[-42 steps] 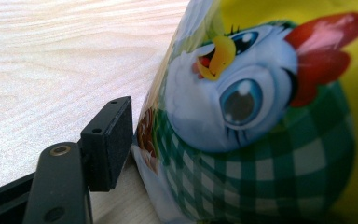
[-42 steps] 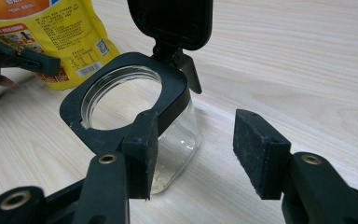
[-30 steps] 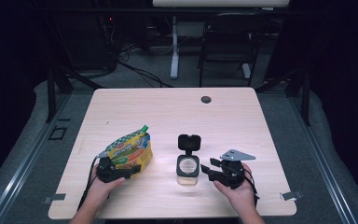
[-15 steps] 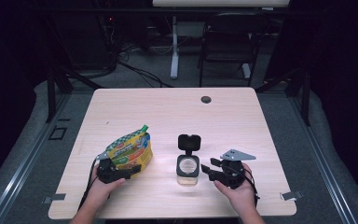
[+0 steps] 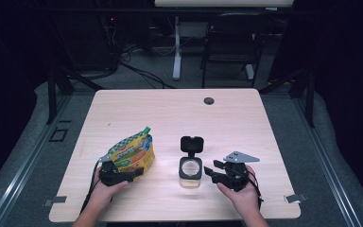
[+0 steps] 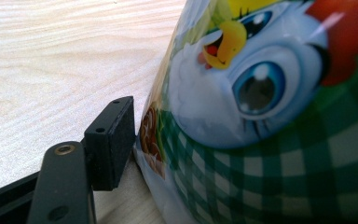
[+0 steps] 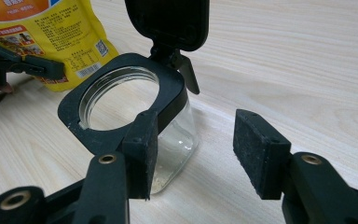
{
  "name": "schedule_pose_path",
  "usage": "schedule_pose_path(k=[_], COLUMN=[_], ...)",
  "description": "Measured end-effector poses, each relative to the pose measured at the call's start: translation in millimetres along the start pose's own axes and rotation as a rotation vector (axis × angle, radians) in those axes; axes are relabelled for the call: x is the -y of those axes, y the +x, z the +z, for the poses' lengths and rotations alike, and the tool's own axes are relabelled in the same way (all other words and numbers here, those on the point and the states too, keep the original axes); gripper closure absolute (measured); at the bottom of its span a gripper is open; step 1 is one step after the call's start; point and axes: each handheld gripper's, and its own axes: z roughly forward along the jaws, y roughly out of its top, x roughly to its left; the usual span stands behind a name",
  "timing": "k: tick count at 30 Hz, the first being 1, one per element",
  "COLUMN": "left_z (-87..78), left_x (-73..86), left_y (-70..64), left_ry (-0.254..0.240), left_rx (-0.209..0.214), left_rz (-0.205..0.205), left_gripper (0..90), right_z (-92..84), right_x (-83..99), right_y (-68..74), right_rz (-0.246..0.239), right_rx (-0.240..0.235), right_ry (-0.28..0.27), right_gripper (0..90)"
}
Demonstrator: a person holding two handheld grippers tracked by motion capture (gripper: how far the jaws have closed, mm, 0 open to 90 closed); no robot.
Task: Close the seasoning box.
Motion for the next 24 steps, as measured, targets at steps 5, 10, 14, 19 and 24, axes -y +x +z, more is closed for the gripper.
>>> schedule_pose_path(k=[5, 10, 14, 19, 24], left_z=[0.2, 0.0, 0.1, 0.1, 0.0], left_x=[-0.3, -0.4, -0.3, -0.3, -0.5], left_y=[-1.9, -2.1, -2.5, -3.1, -2.9], left_ry=[-0.006, -0.005, -0.006, -0.007, -0.009], left_rx=[0.001, -0.003, -0.002, -0.005, -0.001], left_rz=[0.028, 0.046, 0.052, 0.055, 0.059], left_gripper=[36.4, 38.6, 39.7, 41.0, 42.9], right_z=[0.0, 0.0, 0.0, -0.4, -0.3], right_x=[0.0, 0.1, 0.1, 0.0, 0.1], right_y=[0.0, 0.1, -0.2, -0.7, -0.8], right_rz=[0.000, 0.001, 0.002, 0.000, 0.000], right_rx=[0.000, 0.001, 0.001, 0.002, 0.002], right_ry=[0.000, 0.000, -0.001, 0.003, 0.003], right_gripper=[50.2, 50.2, 50.2, 50.1, 50.1])
